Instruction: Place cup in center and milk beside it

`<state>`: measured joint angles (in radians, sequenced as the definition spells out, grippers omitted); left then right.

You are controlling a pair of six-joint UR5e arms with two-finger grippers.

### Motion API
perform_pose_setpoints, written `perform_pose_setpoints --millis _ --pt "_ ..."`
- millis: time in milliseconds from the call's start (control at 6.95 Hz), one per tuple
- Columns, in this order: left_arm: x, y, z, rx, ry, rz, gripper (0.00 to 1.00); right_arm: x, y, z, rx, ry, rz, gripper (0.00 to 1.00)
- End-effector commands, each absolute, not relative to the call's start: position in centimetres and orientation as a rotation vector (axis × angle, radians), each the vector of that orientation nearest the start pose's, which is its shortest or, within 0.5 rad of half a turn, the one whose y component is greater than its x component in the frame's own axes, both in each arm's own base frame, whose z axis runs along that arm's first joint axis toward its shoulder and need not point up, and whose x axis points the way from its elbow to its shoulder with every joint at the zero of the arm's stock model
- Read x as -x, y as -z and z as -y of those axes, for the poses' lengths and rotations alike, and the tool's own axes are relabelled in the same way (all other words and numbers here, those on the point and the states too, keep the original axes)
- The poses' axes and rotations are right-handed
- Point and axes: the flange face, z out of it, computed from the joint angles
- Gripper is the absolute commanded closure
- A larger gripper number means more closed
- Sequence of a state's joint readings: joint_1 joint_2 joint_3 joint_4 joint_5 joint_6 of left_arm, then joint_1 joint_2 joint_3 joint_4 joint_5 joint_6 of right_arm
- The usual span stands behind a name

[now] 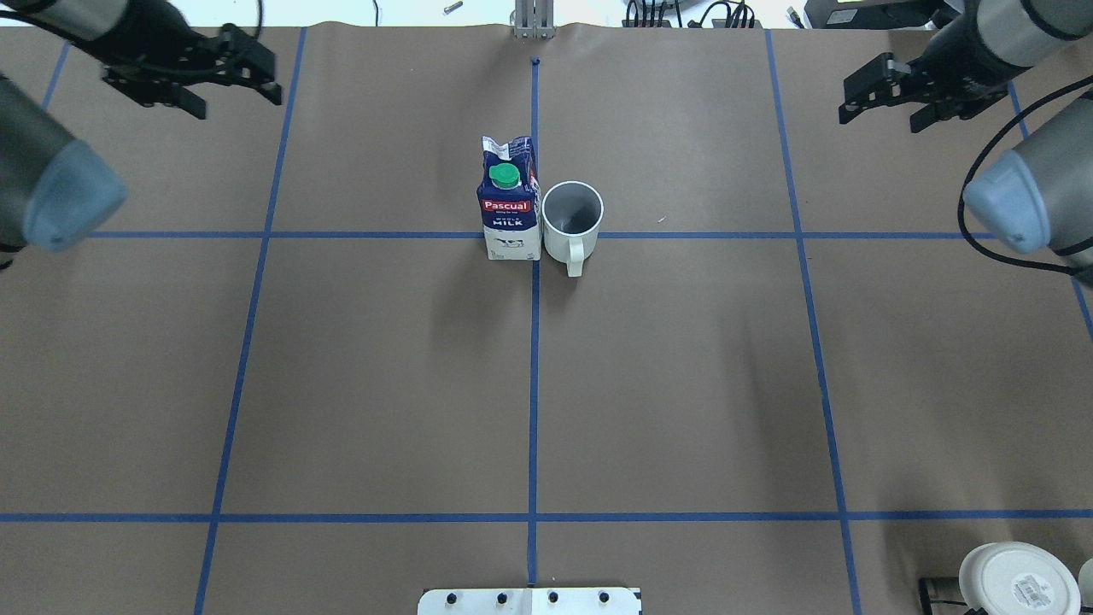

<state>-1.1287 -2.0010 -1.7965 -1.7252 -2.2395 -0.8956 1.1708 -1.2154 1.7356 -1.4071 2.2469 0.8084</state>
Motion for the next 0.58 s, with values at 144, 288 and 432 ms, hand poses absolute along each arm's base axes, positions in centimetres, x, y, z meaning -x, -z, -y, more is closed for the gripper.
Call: perform_pose_setpoints --millis 144,288,432 --pt "-3.2 -46.5 54.4 -0.256 0.014 -0.921 0.01 8.4 -44.2 59.4 -0.098 -0.189 0.789 0.0" --pt "-0.7 -51.2 53.3 -0.235 0.029 -0.893 0.01 4.5 -47.4 59.6 -0.1 -0.082 0.74 0.0" --pt "1.3 -54.5 51.0 -0.2 0.083 -0.881 0.01 1.7 -49.9 58.8 -0.094 -0.005 0.732 0.0"
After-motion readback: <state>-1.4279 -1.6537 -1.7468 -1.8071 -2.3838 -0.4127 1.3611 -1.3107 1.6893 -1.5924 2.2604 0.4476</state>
